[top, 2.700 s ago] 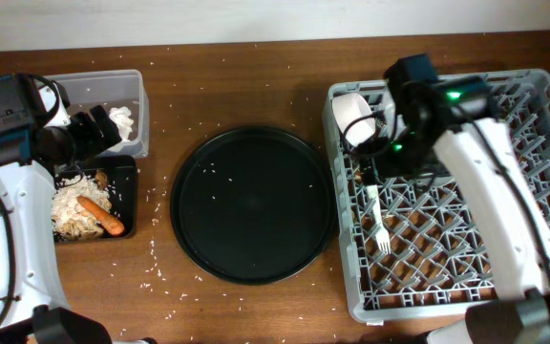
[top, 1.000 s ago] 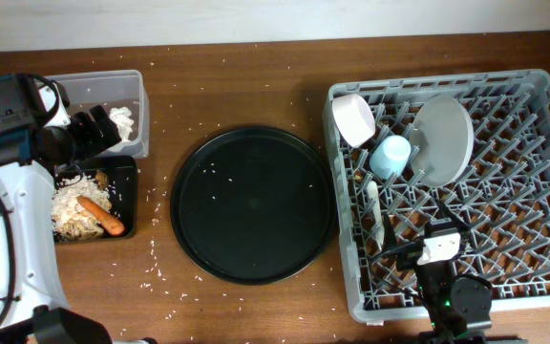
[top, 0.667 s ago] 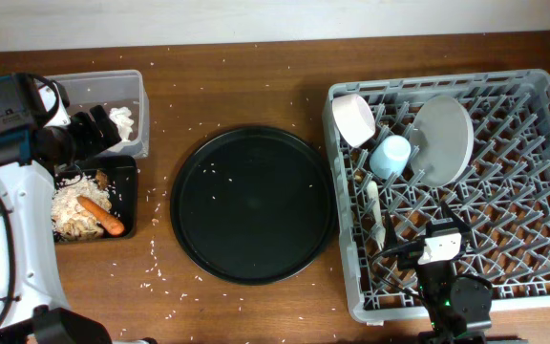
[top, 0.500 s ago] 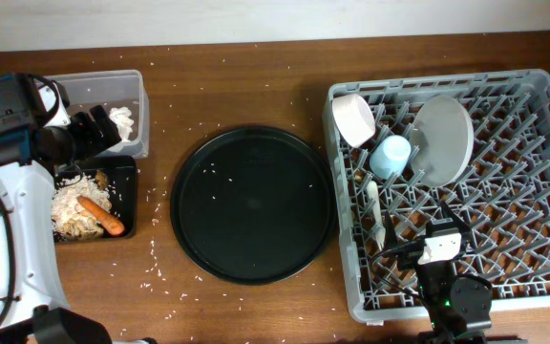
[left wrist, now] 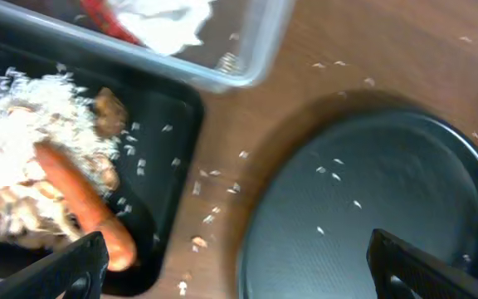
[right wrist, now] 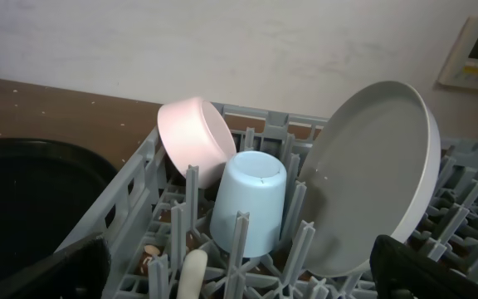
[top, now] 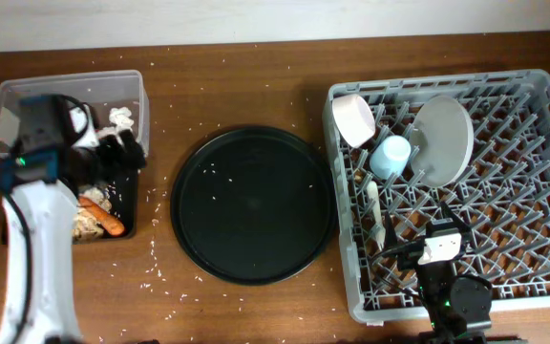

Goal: Sort waste into correct bins and load items into the dishwasher rack

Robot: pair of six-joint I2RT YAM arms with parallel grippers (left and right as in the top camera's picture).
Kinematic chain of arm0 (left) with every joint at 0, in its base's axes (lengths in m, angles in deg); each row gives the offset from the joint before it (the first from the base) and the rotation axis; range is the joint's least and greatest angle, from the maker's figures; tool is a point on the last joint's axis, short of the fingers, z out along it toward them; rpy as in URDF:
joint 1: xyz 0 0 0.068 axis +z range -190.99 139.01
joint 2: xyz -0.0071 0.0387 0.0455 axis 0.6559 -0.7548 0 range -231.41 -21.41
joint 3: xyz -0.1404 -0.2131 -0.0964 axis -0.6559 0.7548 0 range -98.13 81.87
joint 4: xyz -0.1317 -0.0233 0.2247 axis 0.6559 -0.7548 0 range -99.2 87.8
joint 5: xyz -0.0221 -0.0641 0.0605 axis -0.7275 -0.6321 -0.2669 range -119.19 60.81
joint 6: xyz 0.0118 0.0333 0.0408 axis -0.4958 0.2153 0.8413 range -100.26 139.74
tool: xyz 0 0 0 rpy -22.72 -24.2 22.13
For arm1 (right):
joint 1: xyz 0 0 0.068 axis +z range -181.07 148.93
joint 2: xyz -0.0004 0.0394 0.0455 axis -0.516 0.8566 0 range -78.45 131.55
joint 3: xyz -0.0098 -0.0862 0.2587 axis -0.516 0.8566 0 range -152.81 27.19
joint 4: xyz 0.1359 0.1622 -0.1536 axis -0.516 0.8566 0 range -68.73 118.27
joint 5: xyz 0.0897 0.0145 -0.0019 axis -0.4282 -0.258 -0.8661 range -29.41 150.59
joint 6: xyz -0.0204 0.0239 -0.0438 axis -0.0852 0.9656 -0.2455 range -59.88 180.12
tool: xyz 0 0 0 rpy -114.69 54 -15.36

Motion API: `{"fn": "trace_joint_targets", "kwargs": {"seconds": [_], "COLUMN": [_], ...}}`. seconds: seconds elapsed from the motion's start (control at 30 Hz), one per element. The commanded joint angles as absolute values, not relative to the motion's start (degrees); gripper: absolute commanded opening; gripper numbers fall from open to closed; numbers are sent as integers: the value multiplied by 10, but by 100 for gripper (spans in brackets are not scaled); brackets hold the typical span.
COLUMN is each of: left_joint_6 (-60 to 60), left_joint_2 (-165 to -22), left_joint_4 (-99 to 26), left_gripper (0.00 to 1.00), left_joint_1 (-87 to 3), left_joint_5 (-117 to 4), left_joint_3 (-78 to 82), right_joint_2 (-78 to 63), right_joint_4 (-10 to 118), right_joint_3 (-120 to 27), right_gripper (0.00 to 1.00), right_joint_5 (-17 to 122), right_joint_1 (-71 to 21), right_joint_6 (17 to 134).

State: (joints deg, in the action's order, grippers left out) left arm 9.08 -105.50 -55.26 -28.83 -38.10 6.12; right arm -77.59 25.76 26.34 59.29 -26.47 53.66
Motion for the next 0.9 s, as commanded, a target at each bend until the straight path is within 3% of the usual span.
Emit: {"fn": "trace_joint_targets", "kwargs": {"seconds": [0.0,0.23,0.43,0.5,0.67,0.87], "left_joint_6": [98,104,105,133,171,185], "left_joint_2": [-923,-682,-428,-382,-289,-217], "left_joint_4": [-555,-536,-58,17,31,-70], "left_gripper": [99,99,99,99,99,99], "left_joint_1": [-335,-341,-345,-359,-387,-387], "left_joint_5": [-384,-353,-399,-398,-337,-300], "left_joint_3": [126,292,648,711,785,814], "right_joint_2": [-783,-783,-783,-783,-783,-783], "right_joint_4": [258,258,258,258,258,258], "right_joint_3": [269,269,269,269,269,269], "right_gripper": [98,99,98,99,99,99], "right_joint_5": [600,600,600,600,600,600], "right_joint_1": [-262,-262,-262,-262,-262,-262], "right_joint_6": [535,535,535,535,535,535]}}
